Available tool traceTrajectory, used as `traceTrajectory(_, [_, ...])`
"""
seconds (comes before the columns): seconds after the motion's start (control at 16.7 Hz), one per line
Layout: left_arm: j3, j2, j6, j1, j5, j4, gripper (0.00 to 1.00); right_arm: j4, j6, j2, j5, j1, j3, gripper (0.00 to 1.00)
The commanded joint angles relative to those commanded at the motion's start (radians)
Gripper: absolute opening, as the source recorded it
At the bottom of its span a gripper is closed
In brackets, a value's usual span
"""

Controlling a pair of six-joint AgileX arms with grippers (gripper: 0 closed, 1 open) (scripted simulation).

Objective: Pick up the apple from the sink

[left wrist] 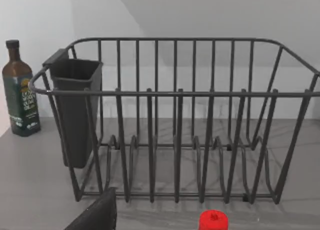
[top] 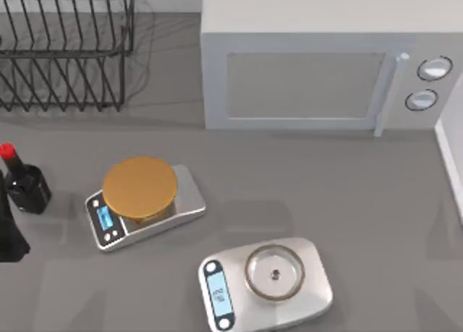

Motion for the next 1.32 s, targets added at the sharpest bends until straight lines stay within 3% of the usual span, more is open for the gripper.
traceTrajectory(0.42, [0.0, 0.0, 0.0, 0.0, 0.0, 0.0, 1.0, -0.207, -0.049, 0.364, 0.0, -0.052, 0.312, 1.0])
traceTrajectory(1.32, [0.0, 0.0, 0.0, 0.0, 0.0, 0.0, 1.0, -0.932, -0.219, 1.864, 0.002, -0.235, 1.414, 1.0])
